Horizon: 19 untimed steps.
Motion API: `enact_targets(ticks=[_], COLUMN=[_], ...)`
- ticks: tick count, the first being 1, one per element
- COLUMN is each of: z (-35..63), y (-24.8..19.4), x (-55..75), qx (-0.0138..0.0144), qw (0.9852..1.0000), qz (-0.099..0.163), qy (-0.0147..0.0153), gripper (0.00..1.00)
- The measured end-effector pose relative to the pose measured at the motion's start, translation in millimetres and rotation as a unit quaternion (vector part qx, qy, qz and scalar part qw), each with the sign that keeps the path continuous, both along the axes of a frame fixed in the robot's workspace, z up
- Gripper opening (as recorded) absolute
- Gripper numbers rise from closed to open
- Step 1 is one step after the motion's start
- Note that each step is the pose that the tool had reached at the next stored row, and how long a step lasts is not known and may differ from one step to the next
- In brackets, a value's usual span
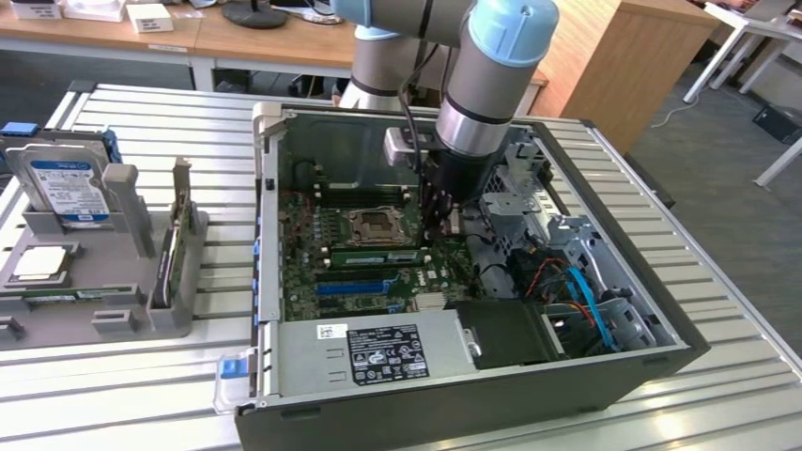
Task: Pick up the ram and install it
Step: 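Press down the ram until it locks into place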
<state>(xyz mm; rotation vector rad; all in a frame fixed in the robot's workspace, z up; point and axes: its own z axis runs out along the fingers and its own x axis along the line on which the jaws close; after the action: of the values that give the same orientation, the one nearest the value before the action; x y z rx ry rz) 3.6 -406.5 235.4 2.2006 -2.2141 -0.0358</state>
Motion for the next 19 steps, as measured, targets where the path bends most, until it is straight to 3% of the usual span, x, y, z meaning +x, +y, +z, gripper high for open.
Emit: enact_targets(ticks=[19], z=[-4.3], y=[-2.9], x=[-0.1], qx=[-0.0001], qw=[1.0000], qz=[0.000], qy=[0.0000], gripper=[0.11])
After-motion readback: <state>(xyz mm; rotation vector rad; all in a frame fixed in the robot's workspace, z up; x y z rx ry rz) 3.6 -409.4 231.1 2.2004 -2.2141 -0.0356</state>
